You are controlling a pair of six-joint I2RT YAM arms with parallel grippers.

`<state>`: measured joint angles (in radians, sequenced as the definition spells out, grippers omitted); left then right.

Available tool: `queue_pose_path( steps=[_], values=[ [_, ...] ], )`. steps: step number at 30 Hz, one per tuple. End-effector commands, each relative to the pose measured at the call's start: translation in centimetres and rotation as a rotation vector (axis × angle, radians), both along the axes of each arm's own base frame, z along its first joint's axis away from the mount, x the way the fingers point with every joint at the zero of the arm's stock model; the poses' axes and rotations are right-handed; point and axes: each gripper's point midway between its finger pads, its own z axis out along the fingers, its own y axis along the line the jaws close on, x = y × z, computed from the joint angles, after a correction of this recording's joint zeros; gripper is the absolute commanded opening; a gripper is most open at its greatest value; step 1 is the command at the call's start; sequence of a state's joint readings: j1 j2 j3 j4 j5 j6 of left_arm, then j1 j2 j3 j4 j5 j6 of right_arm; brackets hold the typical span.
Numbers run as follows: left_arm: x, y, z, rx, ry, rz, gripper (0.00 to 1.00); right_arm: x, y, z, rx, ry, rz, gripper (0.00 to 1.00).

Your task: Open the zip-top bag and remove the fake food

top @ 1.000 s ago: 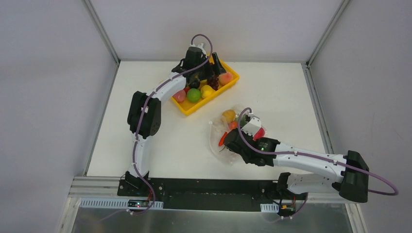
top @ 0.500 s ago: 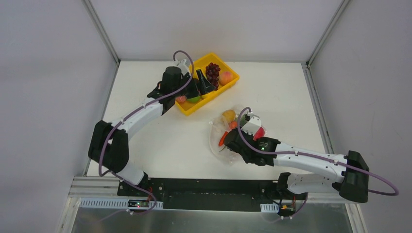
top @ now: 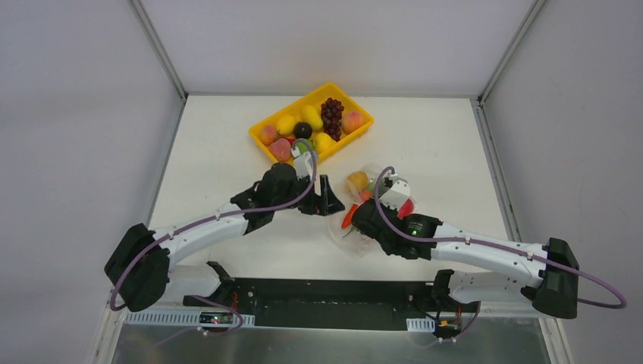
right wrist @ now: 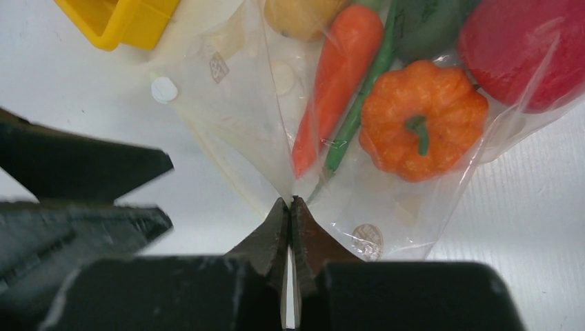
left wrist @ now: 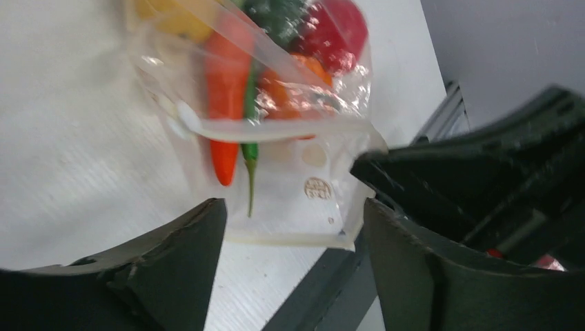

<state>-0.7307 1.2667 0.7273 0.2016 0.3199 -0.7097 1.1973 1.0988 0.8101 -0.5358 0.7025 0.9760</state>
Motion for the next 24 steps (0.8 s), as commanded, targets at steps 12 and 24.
queue_pose_path(
  steps=[12, 24],
  values=[
    [-2.5, -3.5, -1.3, 0.078, -0.272, -0.044, 0.47, 0.1, 1.0, 2.7, 0.089, -0.023, 0.019, 0.0],
    [-0.3, -5.9, -6.3, 0.163, -0.264, 0.04, 0.46, -0.4, 2.0, 2.5, 0.142, 0.005, 0.035, 0.0]
  ],
)
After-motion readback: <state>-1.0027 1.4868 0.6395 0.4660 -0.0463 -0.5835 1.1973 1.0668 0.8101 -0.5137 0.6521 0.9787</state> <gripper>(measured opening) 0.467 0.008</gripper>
